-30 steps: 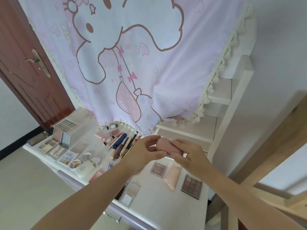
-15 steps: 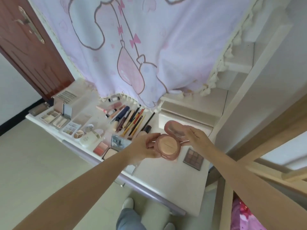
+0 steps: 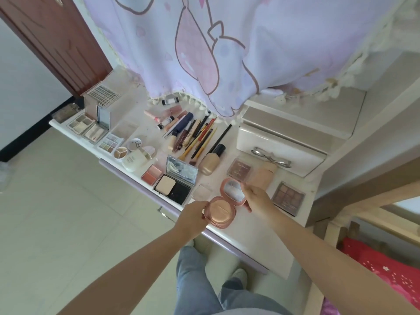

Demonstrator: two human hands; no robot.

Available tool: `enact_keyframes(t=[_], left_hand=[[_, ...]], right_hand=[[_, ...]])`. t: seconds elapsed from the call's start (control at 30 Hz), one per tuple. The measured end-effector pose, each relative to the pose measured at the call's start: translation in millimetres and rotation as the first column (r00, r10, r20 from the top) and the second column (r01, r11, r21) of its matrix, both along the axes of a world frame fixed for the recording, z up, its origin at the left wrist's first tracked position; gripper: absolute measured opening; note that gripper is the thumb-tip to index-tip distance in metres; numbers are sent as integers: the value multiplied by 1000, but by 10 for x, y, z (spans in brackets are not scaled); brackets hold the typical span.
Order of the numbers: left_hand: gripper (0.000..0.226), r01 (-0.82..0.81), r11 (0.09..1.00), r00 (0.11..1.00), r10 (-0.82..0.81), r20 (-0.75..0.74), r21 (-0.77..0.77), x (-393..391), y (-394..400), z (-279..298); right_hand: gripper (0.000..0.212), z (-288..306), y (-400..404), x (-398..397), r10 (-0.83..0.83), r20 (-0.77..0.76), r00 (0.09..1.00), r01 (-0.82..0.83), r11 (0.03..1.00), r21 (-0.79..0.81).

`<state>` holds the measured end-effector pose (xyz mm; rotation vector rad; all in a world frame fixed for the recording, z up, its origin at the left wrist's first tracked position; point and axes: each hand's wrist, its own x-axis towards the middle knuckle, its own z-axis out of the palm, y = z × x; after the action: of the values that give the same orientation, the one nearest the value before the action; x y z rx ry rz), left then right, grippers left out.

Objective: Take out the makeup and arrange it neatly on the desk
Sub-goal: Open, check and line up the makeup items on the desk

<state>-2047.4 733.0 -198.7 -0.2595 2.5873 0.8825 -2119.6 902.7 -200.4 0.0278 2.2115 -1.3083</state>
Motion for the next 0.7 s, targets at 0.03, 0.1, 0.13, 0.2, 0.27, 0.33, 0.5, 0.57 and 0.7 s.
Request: enact_keyframes(t=[0.03,0.1,0.13,0.2,0.27,0.33,0.5,0.57,0.7], left_hand=[[25,1,1000,1000,-1,0,-22,11,2,-30],[26,-16,998,1000,16,-1,-55,31,12,-82],[25,-27,997,1000,27,-3,-69,37,18,-105],[24,-28,995,1000,27,-6,-101,45,25,-147],[25,-9,990,1000,8,-5,-140,52,22,-189],[27,3,984,1000,-2,5,-177,61,15,-212],[29,60,966,998,-53,35,-251,61,24,-185],[31,97,952,995,-92,30,-290,58,33,-149],[34,134,928,984,-166,-63,-346,51,58,-80]], right_hand=[[39,-31,-25,-6,4,6,1000,-4,1000,-4],[38,-94,-46,-11,7,17,1000,-7,1000,7],[39,-124,-49,-11,4,23,1000,-4,1000,17],[38,-162,-54,-16,-8,30,1000,7,1000,20],[37,-180,-65,-34,-20,34,999,20,1000,4],[37,-183,-78,-54,-29,45,999,29,1000,-9],[37,-112,-63,-57,15,56,998,-16,1000,3],[37,-48,16,-85,34,-27,999,-32,998,56],[27,16,416,-180,68,-273,959,7,964,266]])
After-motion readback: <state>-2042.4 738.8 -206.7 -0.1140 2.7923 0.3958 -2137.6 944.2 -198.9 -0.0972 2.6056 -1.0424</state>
